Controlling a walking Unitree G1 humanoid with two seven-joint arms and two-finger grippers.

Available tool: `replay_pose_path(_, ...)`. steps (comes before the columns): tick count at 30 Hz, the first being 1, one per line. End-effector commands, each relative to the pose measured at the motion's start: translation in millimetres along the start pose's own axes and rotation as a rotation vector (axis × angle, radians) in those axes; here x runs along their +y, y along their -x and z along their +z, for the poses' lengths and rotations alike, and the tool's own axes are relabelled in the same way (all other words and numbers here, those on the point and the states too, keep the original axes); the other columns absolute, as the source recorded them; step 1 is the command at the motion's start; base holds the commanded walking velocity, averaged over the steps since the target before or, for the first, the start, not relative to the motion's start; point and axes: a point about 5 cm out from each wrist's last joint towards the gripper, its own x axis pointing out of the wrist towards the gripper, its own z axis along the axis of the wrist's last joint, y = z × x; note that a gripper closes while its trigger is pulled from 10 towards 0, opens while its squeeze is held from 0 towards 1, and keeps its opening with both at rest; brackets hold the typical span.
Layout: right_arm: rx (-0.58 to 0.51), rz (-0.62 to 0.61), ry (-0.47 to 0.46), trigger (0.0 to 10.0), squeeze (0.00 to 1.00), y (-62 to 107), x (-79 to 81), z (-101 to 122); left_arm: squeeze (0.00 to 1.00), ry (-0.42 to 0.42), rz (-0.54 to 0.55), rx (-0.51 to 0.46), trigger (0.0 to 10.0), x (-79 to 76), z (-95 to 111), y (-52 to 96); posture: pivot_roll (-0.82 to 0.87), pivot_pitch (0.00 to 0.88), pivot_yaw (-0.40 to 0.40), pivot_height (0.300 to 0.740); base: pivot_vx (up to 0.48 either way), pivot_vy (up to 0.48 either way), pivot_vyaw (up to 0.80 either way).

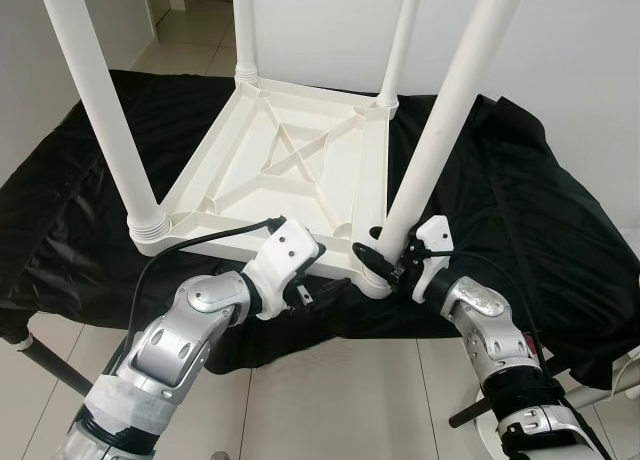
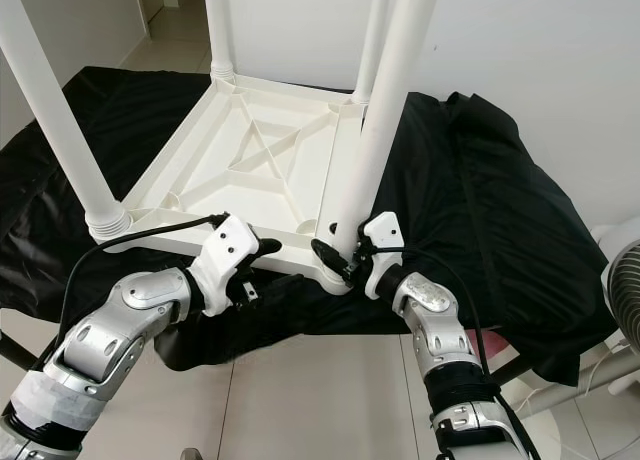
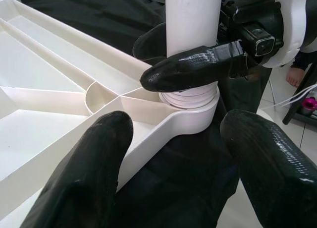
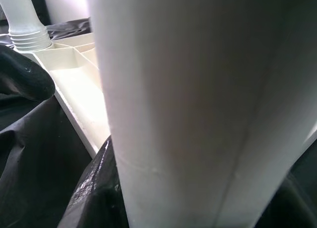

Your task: Building children table

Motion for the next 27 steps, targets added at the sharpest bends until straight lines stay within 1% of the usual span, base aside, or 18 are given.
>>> replay_pose_path(1,0.011,-0.004,-0.027,8.5,0.0,1.9,1.4,-7,0.0,0.007,-0.047,0.0,10.0,-6.1,0,-1.4,0.01,0.047,-0.056,0.74,0.0,0.0,0.0)
replay_pose_path(3,0.011,-0.004,-0.027,8.5,0.0,1.9,1.4,-7,0.0,0.007,-0.047,0.0,10.0,-6.1,0,-1.4,0.01,0.047,-0.056,0.74,0.0,0.0,0.0)
replay_pose_path(4,-0.021,-0.043,-0.05,10.0,0.0,2.9,0.2,-2,0.0,0.014,-0.039,0.0,10.0,-6.0,-2,-1.9,0.0,0.049,-0.064,0.74,0.0,0.0,0.0)
replay_pose_path(6,-0.021,-0.043,-0.05,10.0,0.0,2.9,0.2,-2,0.0,0.014,-0.039,0.0,10.0,-6.0,-2,-1.9,0.0,0.049,-0.064,0.74,0.0,0.0,0.0)
replay_pose_path(8,-0.052,-0.142,-0.041,10.0,0.0,3.2,-3.9,3,0.0,0.019,-0.031,0.001,10.0,-5.2,-3,-2.6,0.0,0.048,-0.067,0.74,0.0,0.0,0.0)
replay_pose_path(11,-0.058,-0.208,-0.031,10.0,0.0,3.5,-6.1,6,0.0,0.02,-0.029,0.002,10.0,-5.3,-3,-3.0,0.0,0.047,-0.068,0.74,0.0,0.0,0.0)
replay_pose_path(12,-0.052,-0.253,-0.024,10.0,0.0,3.5,-6.0,6,0.0,0.02,-0.03,0.001,10.0,-5.2,-3,-3.2,-0.01,0.043,-0.067,0.74,0.0,0.0,0.0)
replay_pose_path(14,-0.052,-0.253,-0.024,10.0,0.0,3.5,-6.0,6,0.0,0.02,-0.03,0.001,10.0,-5.2,-3,-3.2,-0.01,0.043,-0.067,0.74,0.0,0.0,0.0)
replay_pose_path(15,-0.053,-0.293,-0.014,10.0,0.0,3.7,-5.7,7,0.0,0.02,-0.03,0.002,10.0,-5.0,-3,-3.5,-0.01,0.04,-0.068,0.74,0.0,0.0,0.0)
replay_pose_path(17,-0.053,-0.293,-0.014,10.0,0.0,3.7,-5.7,7,0.0,0.02,-0.03,0.002,10.0,-5.0,-3,-3.5,-0.01,0.04,-0.068,0.74,0.0,0.0,0.0)
replay_pose_path(18,-0.059,-0.338,-0.021,10.0,0.0,3.6,-3.4,9,0.0,0.019,-0.032,0.002,10.0,-4.8,-3,-3.6,-0.01,0.038,-0.068,0.74,0.0,0.0,0.0)
replay_pose_path(19,-0.059,-0.338,-0.021,10.0,0.0,3.6,-3.4,9,0.0,0.019,-0.032,0.002,10.0,-4.8,-3,-3.6,-0.01,0.038,-0.068,0.74,0.0,0.0,0.0)
replay_pose_path(20,-0.081,-0.384,-0.035,10.0,0.0,3.6,0.1,11,0.0,0.019,-0.034,0.003,10.0,-4.9,-4,-3.6,-0.01,0.037,-0.065,0.74,0.0,0.0,0.0)
replay_pose_path(21,-0.123,-0.461,-0.089,10.0,0.0,3.6,4.6,13,0.0,0.02,-0.037,0.004,10.0,-4.9,-4,-3.4,-0.02,0.036,-0.062,0.74,0.0,0.0,0.0)
replay_pose_path(22,-0.147,-0.531,-0.115,10.0,0.0,4.2,9.4,15,0.0,0.02,-0.039,0.005,10.0,-5.0,-4,-3.3,-0.02,0.034,-0.06,0.74,0.0,0.0,0.0)
replay_pose_path(23,-0.147,-0.531,-0.115,10.0,0.0,4.2,9.4,15,0.0,0.02,-0.039,0.005,10.0,-5.0,-4,-3.3,-0.02,0.034,-0.06,0.74,0.0,0.0,0.0)
replay_pose_path(25,-0.16,-0.635,-0.133,10.0,0.0,5.0,15.8,14,0.0,0.022,-0.041,0.007,10.0,-4.6,-5,-3.1,-0.02,0.03,-0.059,0.74,0.0,0.0,0.0)
replay_pose_path(27,-0.141,-0.774,-0.15,10.0,0.0,6.4,19.3,11,0.0,0.023,-0.041,0.007,10.0,-4.5,-5,-3.6,-0.02,0.028,-0.06,0.74,0.0,0.0,0.0)
